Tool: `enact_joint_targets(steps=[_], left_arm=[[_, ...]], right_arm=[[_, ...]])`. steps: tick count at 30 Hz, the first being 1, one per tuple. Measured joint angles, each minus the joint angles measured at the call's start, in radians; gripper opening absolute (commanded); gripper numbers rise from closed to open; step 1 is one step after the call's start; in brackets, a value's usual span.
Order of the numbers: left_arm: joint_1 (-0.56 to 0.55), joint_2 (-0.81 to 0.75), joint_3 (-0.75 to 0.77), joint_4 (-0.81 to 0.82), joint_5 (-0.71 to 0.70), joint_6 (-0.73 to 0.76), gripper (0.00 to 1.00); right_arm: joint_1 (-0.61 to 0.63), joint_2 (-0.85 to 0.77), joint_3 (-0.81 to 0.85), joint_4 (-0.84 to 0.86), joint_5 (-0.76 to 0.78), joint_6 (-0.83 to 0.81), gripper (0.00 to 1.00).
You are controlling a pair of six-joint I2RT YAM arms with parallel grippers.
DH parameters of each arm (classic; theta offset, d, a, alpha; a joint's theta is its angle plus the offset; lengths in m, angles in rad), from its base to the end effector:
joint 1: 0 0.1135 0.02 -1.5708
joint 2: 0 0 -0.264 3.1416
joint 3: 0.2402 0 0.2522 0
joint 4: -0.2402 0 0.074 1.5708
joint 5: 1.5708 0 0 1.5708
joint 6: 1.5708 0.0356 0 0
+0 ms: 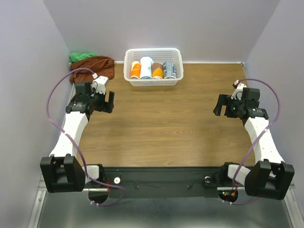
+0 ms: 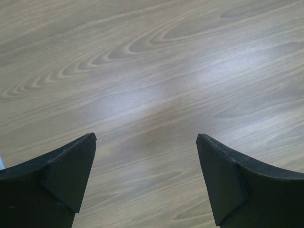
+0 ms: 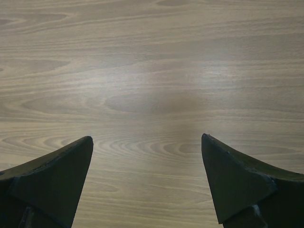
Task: Roll the towels
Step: Grab a towel with the left arm
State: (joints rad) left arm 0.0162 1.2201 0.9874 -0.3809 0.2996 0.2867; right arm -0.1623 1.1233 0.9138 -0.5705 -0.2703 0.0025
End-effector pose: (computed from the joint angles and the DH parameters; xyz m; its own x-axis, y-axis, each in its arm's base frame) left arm 0.2699 -0.0061 0.3011 -0.4884 0.2623 -0.8323 0.3794 0.9227 0.0682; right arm 0.2333 -0.0286 0.2831 -0.6941 0.1161 -0.7104 -0.0299 0.9814 0.1896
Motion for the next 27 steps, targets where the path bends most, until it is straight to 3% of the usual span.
enact_joint_targets(steps=[4,9,23,27], left_arm=[[-0.002,-0.002,0.034,0.003,-0.026,-0.011,0.99],[-0.002,0.109,0.221,0.023,-0.064,-0.040,0.99],[0.091,1.037,1.183,-0.106,-0.062,-0.093,0.95],[0.116,1.158,1.261,-0.097,-0.075,-0.123,0.96]], right_arm=[[0.000,0.018,0.009,-0.013,-0.001,-0.005,1.00],[0.000,0.070,0.036,-0.034,0.029,-0.005,1.00],[0.000,0.204,0.106,-0.083,-0.012,-0.015,1.00],[0.000,0.215,0.106,-0.095,-0.031,-0.019,1.00]])
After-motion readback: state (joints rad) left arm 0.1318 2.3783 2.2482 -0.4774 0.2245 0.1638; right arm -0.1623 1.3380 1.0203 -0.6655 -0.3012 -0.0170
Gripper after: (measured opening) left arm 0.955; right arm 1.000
